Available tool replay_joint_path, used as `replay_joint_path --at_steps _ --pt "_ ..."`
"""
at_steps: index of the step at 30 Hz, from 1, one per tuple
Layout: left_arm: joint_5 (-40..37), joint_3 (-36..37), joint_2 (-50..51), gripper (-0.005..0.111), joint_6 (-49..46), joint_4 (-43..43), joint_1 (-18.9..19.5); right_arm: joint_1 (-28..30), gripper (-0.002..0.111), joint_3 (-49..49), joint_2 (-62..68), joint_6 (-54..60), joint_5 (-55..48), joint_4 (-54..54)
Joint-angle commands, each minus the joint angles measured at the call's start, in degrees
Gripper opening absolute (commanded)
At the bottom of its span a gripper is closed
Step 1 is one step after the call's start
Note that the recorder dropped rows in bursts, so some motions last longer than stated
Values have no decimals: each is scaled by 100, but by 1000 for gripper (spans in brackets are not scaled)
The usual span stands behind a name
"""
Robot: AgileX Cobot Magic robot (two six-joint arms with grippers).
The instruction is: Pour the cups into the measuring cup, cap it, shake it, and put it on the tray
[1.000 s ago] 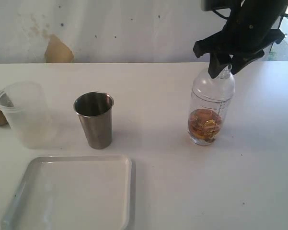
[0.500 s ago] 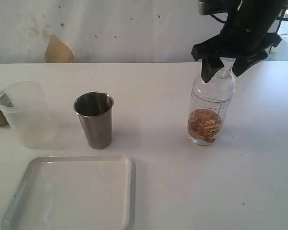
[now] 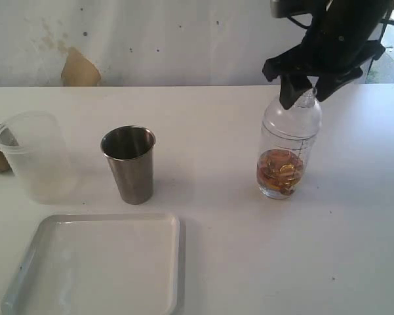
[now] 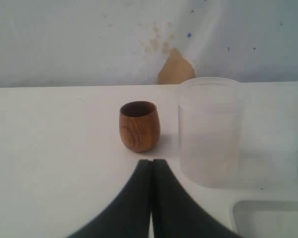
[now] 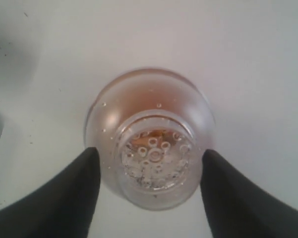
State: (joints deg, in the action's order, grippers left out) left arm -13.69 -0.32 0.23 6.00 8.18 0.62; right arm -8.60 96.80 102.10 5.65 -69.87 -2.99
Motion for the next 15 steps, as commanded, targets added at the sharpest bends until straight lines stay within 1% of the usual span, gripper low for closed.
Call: replay_joint_path --at_steps 1,4,9,13,15 --pt "9 32 -23 0 8 20 25 -5 44 206 -205 74 -10 5" --pt "9 32 -23 0 8 20 25 -5 36 275 -322 62 -10 5" --pt "9 32 -23 0 8 20 25 -5 28 275 -418 62 -10 5" --pt "9 32 -23 0 8 20 25 -5 15 275 -418 62 -10 5" --pt "9 32 -23 0 8 20 25 -5 6 241 -418 62 -10 5"
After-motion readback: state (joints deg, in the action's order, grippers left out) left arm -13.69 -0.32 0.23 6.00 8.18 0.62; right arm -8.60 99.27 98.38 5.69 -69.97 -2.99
